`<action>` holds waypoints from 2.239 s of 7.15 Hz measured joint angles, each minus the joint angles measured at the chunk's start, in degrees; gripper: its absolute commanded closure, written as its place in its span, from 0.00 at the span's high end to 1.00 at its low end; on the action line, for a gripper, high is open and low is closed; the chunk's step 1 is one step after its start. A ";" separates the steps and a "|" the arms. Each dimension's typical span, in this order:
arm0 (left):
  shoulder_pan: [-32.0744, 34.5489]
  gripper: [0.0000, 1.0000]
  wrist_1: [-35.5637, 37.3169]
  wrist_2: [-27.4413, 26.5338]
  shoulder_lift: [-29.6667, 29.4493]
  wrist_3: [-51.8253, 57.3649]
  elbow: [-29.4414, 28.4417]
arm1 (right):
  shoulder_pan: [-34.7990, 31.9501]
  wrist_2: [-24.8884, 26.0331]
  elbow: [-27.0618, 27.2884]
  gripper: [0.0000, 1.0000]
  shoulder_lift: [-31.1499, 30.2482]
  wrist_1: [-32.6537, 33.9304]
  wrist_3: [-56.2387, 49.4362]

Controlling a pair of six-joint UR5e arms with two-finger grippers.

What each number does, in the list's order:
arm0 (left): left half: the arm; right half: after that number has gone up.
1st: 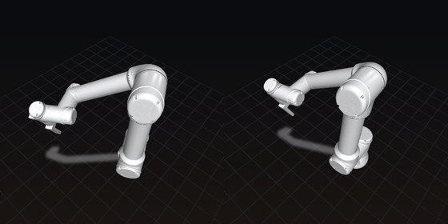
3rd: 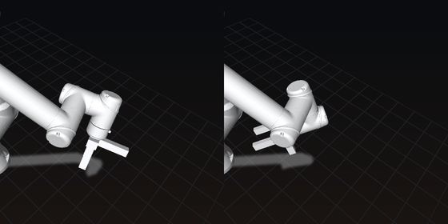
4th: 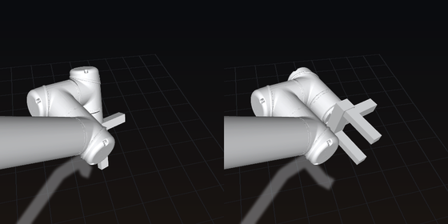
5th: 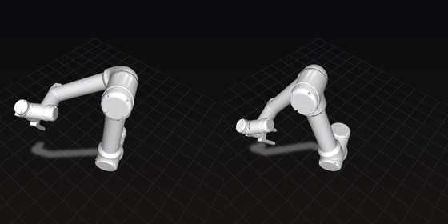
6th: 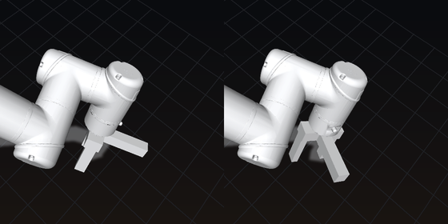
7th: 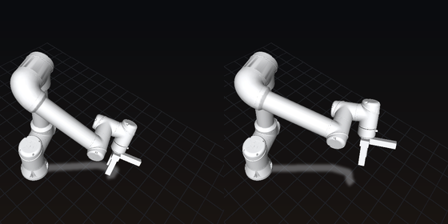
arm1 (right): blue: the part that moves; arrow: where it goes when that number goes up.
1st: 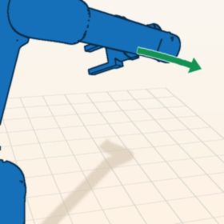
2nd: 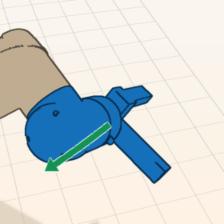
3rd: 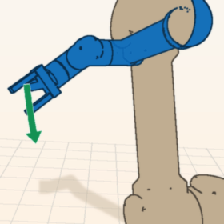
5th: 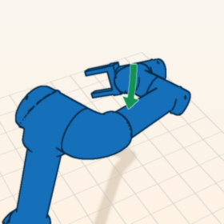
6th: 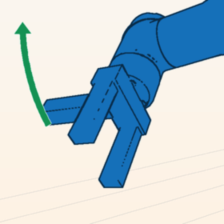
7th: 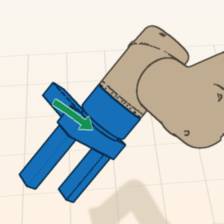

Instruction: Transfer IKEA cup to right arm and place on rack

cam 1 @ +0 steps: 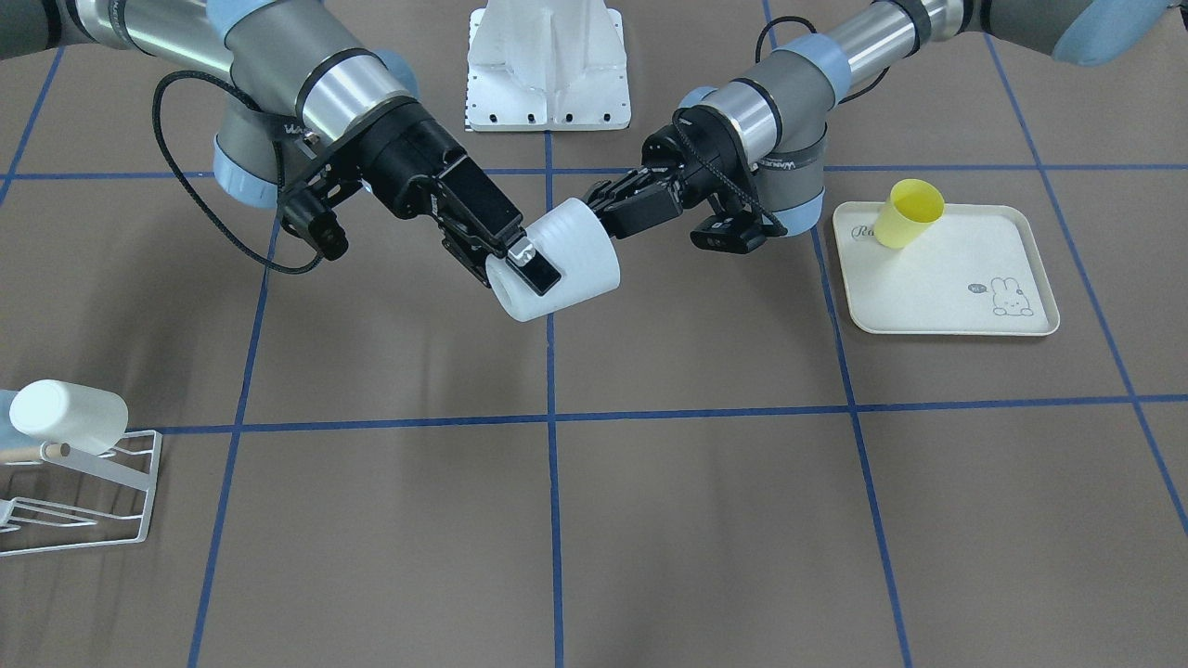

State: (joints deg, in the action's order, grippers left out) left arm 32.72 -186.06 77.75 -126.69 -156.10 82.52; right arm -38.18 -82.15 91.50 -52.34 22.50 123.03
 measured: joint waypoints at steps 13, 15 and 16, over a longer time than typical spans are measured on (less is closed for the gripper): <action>1.62 1.00 13.79 1.43 6.95 32.01 9.93 | -21.32 -6.10 -0.32 0.00 -14.46 15.98 -48.49; 3.06 1.00 22.35 3.11 12.44 41.51 17.66 | -24.30 -5.27 -1.00 0.00 -18.25 20.67 -68.85; 4.86 1.00 26.48 5.96 15.74 46.59 21.34 | -25.07 -3.96 -2.17 0.00 -20.12 20.76 -76.09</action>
State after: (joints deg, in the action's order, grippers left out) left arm 37.58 -159.57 83.71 -110.96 -109.51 103.86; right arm -63.24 -86.11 89.33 -72.46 43.26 46.94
